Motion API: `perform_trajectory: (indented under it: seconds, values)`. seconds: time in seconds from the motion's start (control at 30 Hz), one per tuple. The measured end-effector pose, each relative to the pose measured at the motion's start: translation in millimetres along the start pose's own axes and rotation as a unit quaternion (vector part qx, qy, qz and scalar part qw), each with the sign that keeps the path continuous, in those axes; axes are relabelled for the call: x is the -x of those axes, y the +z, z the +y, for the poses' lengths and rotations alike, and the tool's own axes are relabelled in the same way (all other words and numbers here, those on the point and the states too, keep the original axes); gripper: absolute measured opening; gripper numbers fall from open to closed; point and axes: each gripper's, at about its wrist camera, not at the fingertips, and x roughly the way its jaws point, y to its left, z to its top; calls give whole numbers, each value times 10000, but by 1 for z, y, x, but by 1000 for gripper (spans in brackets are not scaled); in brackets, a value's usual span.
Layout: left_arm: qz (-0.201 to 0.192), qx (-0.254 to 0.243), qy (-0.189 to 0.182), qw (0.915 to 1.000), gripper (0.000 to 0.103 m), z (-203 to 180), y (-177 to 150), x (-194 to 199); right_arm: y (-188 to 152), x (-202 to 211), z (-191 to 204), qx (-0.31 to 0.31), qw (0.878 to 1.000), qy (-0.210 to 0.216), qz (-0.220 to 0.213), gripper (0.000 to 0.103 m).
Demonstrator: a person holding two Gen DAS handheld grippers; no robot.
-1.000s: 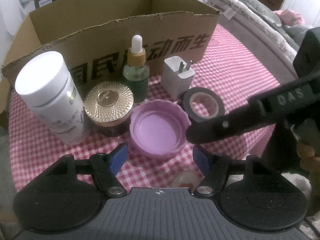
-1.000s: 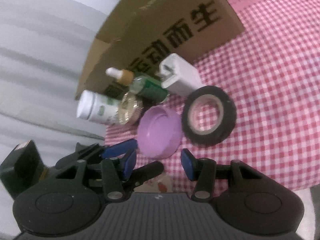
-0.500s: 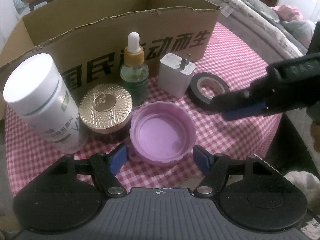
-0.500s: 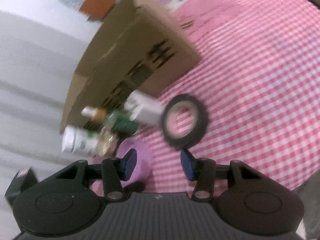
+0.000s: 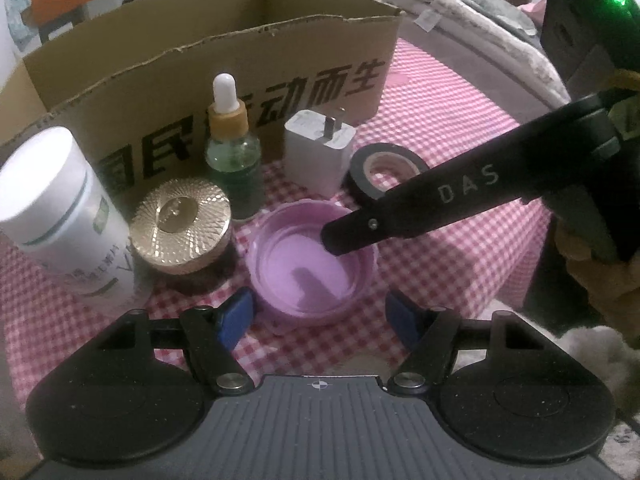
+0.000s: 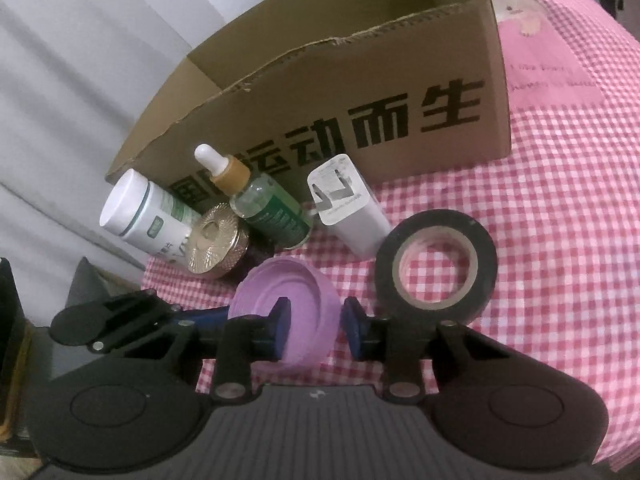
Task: Organize rigid objects
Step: 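Close the right gripper on the rim of the lilac pink dish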
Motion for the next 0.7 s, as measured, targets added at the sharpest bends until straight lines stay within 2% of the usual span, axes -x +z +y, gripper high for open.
perform_trajectory:
  seconds: [0.17, 0.37, 0.7]
  values:
    - [42, -77, 170, 9998, 72, -2, 5, -9, 4, 0, -3, 22, 10000, 61, 50, 31]
    - [-2, 12, 113, 9999, 69, -2, 6, -8, 5, -5, 2, 47, 9998, 121, 119, 28]
    - [-22, -49, 279, 9996, 71, -4, 7, -12, 4, -5, -3, -24, 9998, 167, 109, 27]
